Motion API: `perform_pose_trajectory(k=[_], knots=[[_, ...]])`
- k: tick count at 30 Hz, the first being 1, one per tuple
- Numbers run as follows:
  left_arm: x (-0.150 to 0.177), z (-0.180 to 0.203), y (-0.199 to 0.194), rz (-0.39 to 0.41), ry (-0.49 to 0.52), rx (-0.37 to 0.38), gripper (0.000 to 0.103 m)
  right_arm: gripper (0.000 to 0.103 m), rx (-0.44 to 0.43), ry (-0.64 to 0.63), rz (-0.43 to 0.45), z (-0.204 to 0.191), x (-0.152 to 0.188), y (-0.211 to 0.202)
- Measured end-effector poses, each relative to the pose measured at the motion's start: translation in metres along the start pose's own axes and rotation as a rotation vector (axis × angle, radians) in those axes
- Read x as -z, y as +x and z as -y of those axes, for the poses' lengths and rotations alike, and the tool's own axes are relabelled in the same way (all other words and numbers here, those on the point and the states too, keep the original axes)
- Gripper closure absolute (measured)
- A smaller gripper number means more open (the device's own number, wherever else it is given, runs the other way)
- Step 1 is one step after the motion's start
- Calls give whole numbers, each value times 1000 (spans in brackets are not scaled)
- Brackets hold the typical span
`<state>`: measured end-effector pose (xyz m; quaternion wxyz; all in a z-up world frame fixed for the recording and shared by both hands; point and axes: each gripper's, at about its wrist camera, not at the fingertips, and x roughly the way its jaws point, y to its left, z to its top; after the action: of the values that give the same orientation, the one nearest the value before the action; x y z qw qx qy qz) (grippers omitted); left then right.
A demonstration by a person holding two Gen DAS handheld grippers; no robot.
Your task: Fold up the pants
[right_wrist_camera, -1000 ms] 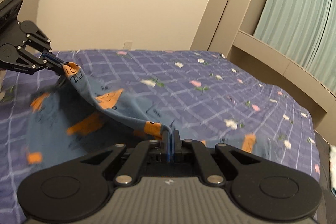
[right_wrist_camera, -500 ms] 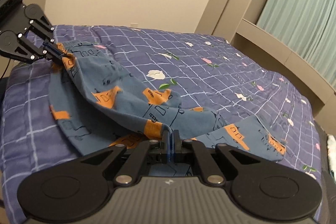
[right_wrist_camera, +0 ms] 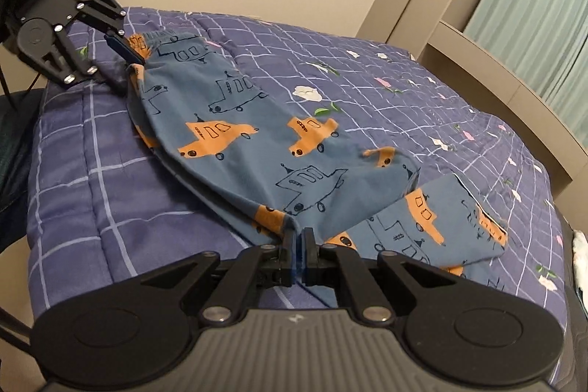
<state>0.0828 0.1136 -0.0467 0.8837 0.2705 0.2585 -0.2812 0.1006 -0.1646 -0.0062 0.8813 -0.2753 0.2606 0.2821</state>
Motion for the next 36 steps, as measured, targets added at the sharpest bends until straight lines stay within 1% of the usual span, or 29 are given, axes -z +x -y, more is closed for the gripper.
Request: perform_pose_trajectory(k=[1,2,3,4,5,6,7,8,10,11,14,18,21,23,25,26,27,29,30,32,34,36], knots=[[-1,2,-2,2,-20,-3,34,81,-7,19,5,1,2,-1],[-2,5,-5,7,-44,-10,23,61,-8,38,10,3,3,-3],[-3,7,-9,20,-73,-22,15,54,-6,56,22,4,5,-6],[-5,10,-12,34,-108,-38,11,41,-3,71,30,6,7,-9],[-9,13,-14,49,-158,-60,4,34,4,89,37,8,10,-13],[-13,15,-15,62,-198,-70,1,32,11,115,46,10,13,-16],[-16,18,-16,81,-234,-75,1,25,18,150,54,14,16,-19],[-22,22,-15,101,-274,-78,1,16,25,187,62,20,21,-23],[-33,28,-10,125,-329,-84,1,5,49,248,75,31,28,-28],[-41,32,-5,134,-350,-83,1,2,59,270,80,36,31,-31],[-67,43,16,170,-385,-54,1,0,87,341,82,62,36,-33],[-106,48,50,226,-487,60,1,0,108,397,74,100,38,-31],[-134,53,74,276,-541,147,1,0,111,385,54,132,33,-21],[-151,58,88,302,-575,205,1,0,91,371,39,155,25,-10],[-162,59,102,322,-627,290,1,0,43,365,19,175,15,4],[-167,59,112,318,-666,332,1,0,16,367,9,184,9,11],[-169,57,120,308,-699,360,4,0,-15,375,-3,196,2,22],[-171,56,138,268,-771,408,8,1,-45,398,-11,213,-9,39],[-171,57,146,249,-795,415,9,1,-64,409,-20,222,-15,50],[-171,60,159,218,-820,411,11,8,-79,415,-31,233,-27,68],[-169,60,168,197,-832,410,14,10,-86,401,-52,239,-38,87],[-168,58,175,179,-862,424,23,13,-86,384,-73,241,-48,106]])
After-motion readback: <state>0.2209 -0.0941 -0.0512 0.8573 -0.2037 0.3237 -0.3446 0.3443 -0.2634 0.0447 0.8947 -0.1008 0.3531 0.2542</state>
